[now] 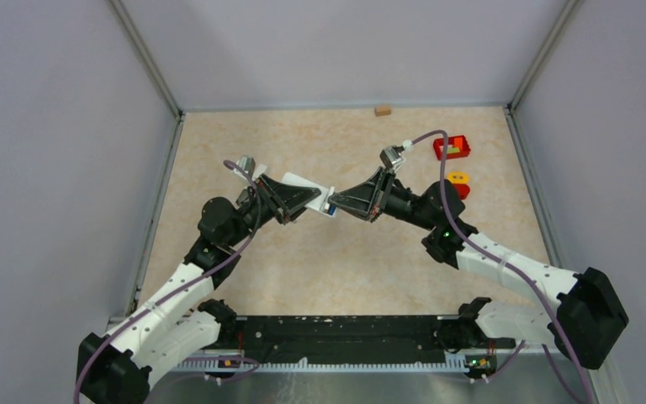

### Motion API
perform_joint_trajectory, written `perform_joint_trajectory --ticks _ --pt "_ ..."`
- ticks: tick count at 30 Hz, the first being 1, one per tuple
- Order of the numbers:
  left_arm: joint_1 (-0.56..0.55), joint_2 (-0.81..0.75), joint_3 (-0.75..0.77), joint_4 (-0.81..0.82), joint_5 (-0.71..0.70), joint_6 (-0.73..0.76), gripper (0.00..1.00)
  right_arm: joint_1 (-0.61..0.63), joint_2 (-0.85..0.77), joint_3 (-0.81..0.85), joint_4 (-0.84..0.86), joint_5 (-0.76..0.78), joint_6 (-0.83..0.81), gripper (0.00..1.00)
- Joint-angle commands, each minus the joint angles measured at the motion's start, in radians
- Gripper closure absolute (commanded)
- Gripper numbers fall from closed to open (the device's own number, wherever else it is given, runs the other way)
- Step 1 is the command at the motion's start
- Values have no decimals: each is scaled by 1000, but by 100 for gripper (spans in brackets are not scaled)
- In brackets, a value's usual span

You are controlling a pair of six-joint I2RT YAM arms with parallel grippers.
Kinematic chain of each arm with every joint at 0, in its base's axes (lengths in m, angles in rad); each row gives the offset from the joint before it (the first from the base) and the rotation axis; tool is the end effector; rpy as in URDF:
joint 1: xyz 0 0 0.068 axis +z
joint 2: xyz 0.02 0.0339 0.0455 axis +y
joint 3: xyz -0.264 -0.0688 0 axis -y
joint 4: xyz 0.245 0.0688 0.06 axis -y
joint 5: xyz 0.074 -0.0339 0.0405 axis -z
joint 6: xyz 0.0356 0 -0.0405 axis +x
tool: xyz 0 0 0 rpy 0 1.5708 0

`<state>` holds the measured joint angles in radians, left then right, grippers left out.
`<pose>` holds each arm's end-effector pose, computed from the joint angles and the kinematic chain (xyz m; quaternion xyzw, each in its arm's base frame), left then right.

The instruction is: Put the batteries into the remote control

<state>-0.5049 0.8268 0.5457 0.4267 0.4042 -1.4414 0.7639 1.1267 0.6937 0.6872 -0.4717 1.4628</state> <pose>0.1673 -0.1084 0.3129 -0.1535 0.6401 -0.6866 0.3086 0.1740 0.1891 0.3301 0.0300 0.6222 0.7532 0.2114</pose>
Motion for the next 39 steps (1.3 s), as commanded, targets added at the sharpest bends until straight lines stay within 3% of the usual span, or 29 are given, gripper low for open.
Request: perform_joint_trajectory --ticks 1,22,30,39 --pt "6 -24 -9 85 12 -10 100 9 -1 6 38 15 -4 100" --pt "8 -45 -17 158 26 -77 100 9 41 -59 62 38 7 100" --pt "11 -42 -19 167 13 -76 100 9 -22 -58 -130 60 -52 100" --pt "16 -47 -21 165 5 -71 100 9 -43 -45 -251 81 -36 89"
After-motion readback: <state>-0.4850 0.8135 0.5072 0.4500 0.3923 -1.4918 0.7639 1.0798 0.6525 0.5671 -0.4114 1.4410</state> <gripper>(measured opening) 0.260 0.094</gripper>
